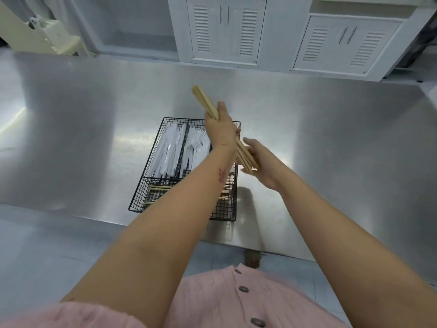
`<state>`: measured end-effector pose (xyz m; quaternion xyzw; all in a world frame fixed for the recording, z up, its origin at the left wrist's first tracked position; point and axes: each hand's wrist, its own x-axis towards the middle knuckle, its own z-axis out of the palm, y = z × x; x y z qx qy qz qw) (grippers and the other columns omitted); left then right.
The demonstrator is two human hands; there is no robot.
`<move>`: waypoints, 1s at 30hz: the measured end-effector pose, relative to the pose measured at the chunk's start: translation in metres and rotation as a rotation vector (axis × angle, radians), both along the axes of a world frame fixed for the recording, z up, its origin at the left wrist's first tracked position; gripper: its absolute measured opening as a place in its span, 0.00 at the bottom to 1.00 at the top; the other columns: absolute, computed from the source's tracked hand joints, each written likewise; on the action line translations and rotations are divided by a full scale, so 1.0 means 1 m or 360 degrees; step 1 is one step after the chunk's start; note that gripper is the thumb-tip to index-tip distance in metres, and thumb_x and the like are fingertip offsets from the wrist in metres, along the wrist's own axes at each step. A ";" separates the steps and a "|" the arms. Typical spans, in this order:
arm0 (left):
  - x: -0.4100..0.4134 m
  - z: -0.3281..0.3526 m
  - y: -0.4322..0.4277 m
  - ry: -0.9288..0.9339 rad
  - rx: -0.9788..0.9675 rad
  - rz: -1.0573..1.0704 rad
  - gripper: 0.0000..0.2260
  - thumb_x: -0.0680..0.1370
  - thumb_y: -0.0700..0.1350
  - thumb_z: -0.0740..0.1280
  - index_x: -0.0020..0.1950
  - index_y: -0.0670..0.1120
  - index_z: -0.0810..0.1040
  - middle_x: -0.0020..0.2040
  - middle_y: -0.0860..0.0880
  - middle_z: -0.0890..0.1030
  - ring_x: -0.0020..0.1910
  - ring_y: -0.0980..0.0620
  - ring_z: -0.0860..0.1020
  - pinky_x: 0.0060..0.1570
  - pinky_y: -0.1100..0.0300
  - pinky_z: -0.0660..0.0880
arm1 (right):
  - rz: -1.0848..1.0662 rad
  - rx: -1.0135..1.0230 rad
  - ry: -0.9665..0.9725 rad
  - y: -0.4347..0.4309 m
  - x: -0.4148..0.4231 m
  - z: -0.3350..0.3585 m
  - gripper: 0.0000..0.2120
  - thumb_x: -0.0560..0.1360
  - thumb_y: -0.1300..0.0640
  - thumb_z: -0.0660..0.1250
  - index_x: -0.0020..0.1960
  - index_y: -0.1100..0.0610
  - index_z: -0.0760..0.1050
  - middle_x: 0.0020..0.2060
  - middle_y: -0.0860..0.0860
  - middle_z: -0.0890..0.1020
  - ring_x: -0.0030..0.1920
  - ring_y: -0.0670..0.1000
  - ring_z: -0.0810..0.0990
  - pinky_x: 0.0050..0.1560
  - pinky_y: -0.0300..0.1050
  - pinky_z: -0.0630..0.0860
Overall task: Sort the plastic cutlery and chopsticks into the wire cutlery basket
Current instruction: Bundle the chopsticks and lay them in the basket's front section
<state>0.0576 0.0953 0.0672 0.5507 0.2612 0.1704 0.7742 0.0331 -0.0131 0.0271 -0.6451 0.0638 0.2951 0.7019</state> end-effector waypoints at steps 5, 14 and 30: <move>-0.022 -0.027 0.046 0.0158 -0.0429 0.0088 0.15 0.81 0.55 0.62 0.53 0.43 0.70 0.29 0.50 0.69 0.19 0.56 0.71 0.32 0.57 0.77 | 0.0619 -0.0965 -0.0656 0.034 -0.012 0.005 0.12 0.73 0.54 0.68 0.54 0.54 0.70 0.45 0.52 0.80 0.42 0.51 0.76 0.39 0.45 0.71; -0.084 -0.043 0.109 0.0345 -0.0195 0.0127 0.15 0.81 0.49 0.65 0.62 0.45 0.66 0.41 0.49 0.76 0.36 0.54 0.77 0.30 0.66 0.74 | 0.0951 -0.1750 -0.1349 0.076 -0.057 -0.016 0.12 0.79 0.53 0.60 0.58 0.57 0.64 0.39 0.53 0.75 0.37 0.57 0.73 0.35 0.46 0.66; -0.143 -0.115 0.191 0.0773 0.2368 -0.0929 0.28 0.84 0.57 0.46 0.81 0.46 0.48 0.82 0.48 0.45 0.80 0.49 0.40 0.77 0.49 0.39 | 0.0963 -0.2095 -0.1503 0.085 -0.087 -0.054 0.20 0.75 0.38 0.64 0.57 0.52 0.65 0.50 0.50 0.78 0.49 0.57 0.79 0.42 0.48 0.72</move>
